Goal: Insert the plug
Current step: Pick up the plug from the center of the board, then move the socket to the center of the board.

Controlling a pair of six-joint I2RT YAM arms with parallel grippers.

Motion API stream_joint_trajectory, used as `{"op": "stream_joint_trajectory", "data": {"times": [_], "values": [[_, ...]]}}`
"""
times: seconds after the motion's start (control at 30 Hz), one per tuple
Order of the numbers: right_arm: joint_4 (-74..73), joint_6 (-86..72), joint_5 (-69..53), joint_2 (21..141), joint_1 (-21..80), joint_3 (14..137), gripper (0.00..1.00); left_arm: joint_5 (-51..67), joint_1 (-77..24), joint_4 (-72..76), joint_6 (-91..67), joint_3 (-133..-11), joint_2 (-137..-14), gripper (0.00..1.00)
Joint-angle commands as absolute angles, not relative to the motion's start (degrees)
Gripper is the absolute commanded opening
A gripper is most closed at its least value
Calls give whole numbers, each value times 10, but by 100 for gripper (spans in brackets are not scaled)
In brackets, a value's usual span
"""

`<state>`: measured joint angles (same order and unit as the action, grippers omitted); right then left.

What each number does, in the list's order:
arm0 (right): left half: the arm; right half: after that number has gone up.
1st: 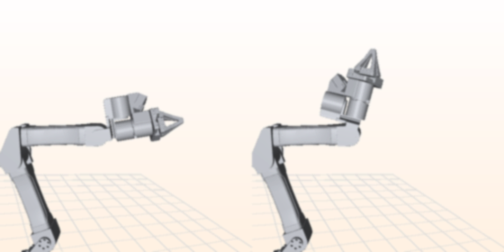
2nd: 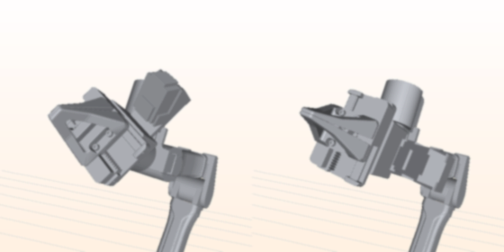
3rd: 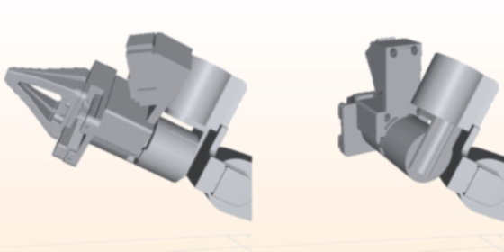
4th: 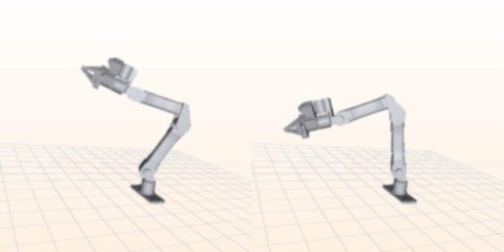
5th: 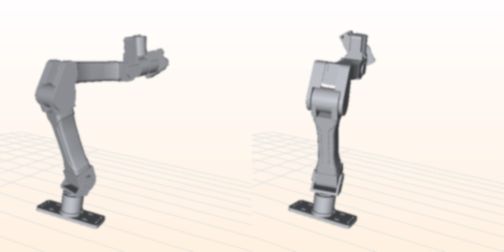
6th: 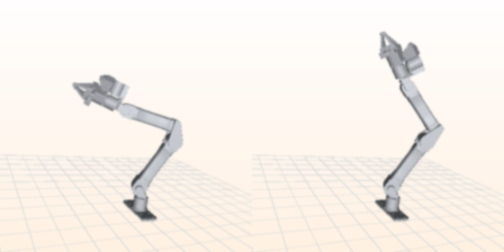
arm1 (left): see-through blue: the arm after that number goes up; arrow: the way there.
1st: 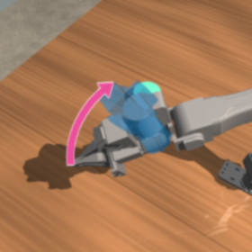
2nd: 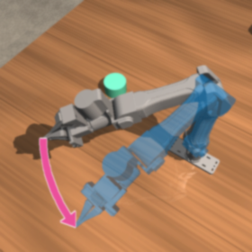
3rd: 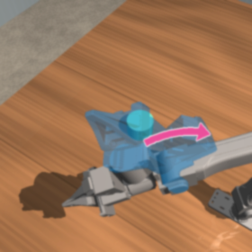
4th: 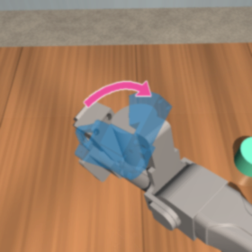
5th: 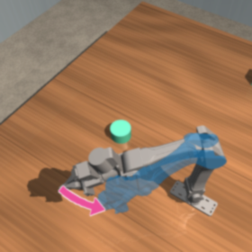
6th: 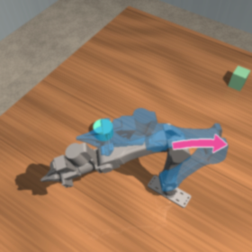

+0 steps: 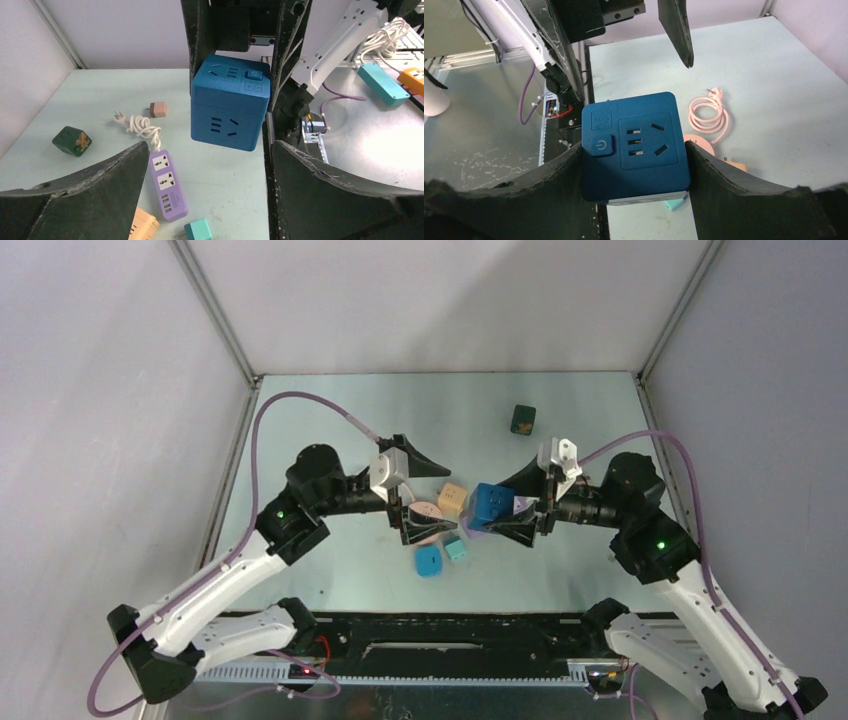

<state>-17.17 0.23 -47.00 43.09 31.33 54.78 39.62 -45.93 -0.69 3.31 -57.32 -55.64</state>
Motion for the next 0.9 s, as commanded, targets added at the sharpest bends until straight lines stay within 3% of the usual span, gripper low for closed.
{"op": "stream_joint_trajectory", "data": {"times": [0.0,0.4,0.6,0.87], "values": [[-103,23,-493,453,331,551,0,397,-458,-20,65,-545,-530,99],[-50,7,-443,493,378,550,0,322,-458,-44,73,-504,-481,100],[-104,38,-382,488,377,550,0,185,-447,-47,-49,-460,-483,100],[-143,71,-332,476,374,529,0,178,-385,-86,-169,-402,-528,99]]}}
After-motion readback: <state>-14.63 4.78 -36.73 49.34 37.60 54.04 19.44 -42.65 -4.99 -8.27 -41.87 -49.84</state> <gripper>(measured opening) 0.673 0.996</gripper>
